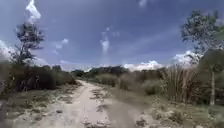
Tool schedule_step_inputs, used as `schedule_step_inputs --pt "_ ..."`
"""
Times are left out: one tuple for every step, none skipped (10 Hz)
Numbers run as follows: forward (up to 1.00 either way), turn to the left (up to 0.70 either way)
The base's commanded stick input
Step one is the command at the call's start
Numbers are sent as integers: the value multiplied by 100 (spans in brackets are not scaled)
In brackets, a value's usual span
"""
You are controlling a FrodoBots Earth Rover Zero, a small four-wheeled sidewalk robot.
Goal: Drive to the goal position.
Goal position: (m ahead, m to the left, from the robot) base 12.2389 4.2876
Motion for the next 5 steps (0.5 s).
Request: schedule_step_inputs --pt "85 38" --pt "85 38" --pt "85 38" --pt "85 38" --pt "85 16"
